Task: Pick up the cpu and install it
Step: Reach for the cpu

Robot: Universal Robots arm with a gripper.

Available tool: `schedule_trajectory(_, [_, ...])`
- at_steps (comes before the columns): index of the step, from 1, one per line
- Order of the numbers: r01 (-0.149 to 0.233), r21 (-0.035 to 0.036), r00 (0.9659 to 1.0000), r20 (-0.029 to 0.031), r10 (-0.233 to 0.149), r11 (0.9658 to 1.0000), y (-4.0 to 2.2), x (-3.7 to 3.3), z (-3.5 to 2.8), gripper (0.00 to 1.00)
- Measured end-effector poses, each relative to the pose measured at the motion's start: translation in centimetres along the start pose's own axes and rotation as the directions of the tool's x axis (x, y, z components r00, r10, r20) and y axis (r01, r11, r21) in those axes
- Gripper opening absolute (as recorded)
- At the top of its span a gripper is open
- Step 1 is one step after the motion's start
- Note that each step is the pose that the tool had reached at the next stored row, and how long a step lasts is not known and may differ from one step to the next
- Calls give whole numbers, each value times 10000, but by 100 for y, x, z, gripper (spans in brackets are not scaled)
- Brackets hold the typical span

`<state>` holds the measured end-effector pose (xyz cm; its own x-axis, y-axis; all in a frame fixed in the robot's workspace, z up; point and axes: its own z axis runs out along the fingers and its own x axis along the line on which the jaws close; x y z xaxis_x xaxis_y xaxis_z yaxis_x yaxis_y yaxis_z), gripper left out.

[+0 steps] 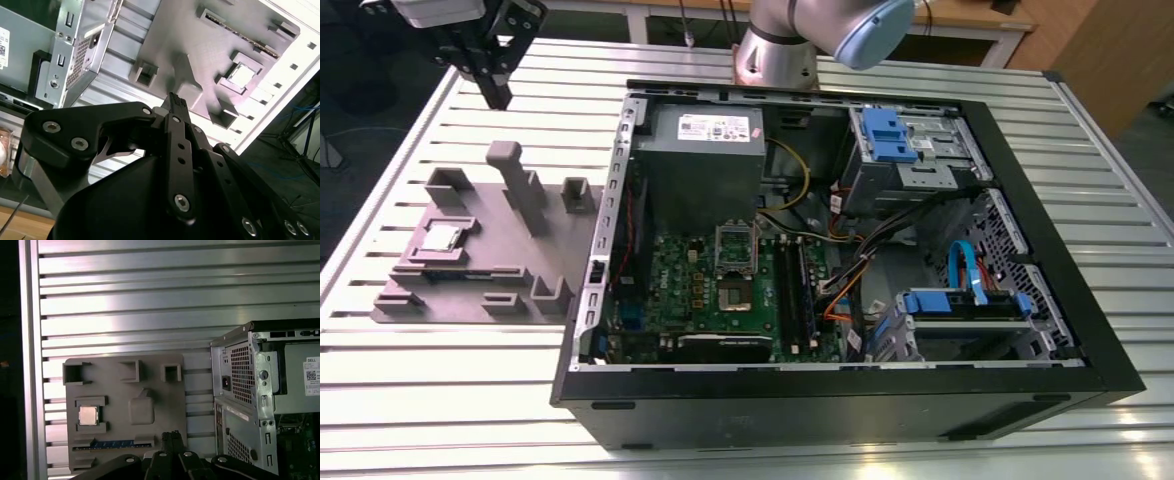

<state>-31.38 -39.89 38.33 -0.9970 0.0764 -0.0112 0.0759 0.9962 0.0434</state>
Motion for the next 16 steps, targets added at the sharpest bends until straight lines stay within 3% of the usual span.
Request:
schedule_trajectory(9, [-2,3,10000,-34,2,10000,-12,144,8,11])
schedule_trajectory(16, [-2,4,10000,-51,2,10000,-13,161,10,11])
